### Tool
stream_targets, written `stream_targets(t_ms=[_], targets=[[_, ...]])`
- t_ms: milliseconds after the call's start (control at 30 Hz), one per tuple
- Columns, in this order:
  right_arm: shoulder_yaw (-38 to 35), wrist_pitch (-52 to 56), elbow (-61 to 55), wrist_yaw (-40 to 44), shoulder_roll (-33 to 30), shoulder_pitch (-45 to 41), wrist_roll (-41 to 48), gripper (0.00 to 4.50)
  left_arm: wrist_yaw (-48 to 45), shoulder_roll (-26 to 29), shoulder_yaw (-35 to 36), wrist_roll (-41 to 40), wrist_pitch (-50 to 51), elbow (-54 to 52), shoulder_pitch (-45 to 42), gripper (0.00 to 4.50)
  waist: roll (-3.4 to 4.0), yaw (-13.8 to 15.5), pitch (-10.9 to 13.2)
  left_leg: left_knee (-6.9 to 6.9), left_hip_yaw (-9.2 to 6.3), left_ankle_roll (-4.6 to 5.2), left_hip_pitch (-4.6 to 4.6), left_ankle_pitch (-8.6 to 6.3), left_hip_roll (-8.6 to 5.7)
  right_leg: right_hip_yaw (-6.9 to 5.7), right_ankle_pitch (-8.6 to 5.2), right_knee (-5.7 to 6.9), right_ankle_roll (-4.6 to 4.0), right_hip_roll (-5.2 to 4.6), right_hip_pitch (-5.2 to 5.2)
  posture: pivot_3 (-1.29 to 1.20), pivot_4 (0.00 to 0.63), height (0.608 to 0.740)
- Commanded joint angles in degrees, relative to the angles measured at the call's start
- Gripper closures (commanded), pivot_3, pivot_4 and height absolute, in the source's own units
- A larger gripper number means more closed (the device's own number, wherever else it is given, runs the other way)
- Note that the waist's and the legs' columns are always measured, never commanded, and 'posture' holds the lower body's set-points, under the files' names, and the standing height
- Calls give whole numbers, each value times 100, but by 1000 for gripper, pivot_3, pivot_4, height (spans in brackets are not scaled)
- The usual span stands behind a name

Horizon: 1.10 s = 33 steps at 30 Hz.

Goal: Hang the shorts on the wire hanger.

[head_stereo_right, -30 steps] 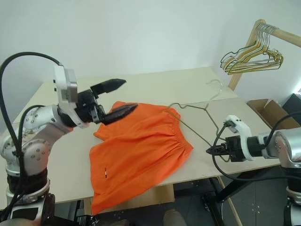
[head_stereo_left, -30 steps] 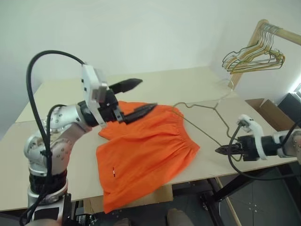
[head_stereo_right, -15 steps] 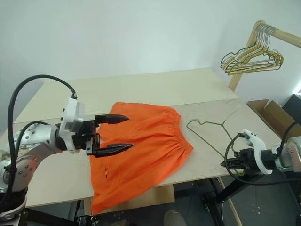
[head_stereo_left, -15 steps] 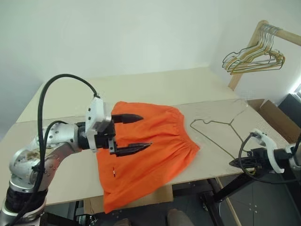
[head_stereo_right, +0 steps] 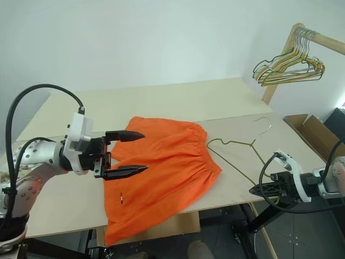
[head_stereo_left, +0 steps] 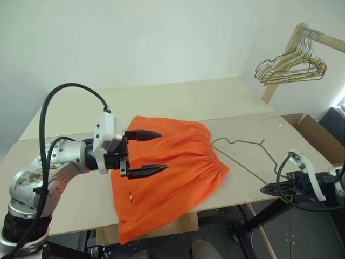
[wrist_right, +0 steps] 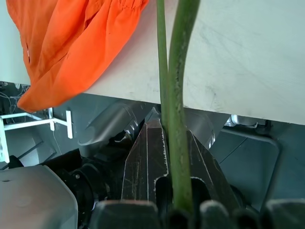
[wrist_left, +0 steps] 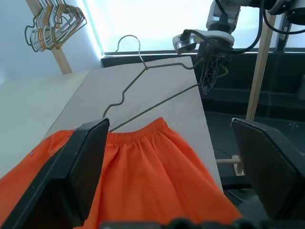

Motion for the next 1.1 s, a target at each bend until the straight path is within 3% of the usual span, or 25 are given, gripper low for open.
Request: stream_targets(t_ms=[33,267,400,600,833,967,1100], targets=[[294,-72,-205,316,-266,-160,219,4500,21,81,106,-60,-85,-146,-10,61,1,0,0,0,0,0,0,0,0,0,0,0,0,0,0,-206,0,740],[592,-199,29,549,-286,-343,231,4500,90,140,158,-78,-72,-194,84,61,0,12,1,0,1,1,0,-1,3,-1,0,-2,0,1,0,-190,0,740],[721,-214,550,194,69,-608,-75,4500,100,155,167,-61,-94,-212,138,61,-1,23,2,0,2,1,2,-1,4,0,2,-3,-2,2,0,-182,0,740],[908,-325,557,291,164,-536,-32,4500,109,182,184,-44,-111,-212,177,61,6,139,6,0,2,1,-2,-1,5,0,3,-4,-3,4,-4,-174,0,740],[1234,-767,536,1195,49,-585,151,4500,35,281,203,-57,-117,-251,252,61,6,204,6,0,2,2,-1,-2,6,-1,4,-3,-3,6,-4,-159,0,740],[1043,-669,1671,502,782,-1347,-272,4500,-6,367,220,-45,-132,-178,195,61,4,161,7,0,7,1,6,-1,8,2,9,-5,-8,7,-1,-152,0,740],[1502,-675,1479,694,897,-1288,-316,4500,-10,409,237,-65,-128,-166,160,61,5,252,7,-3,0,1,0,-1,11,-7,10,-7,-12,13,-6,-138,0,740]])
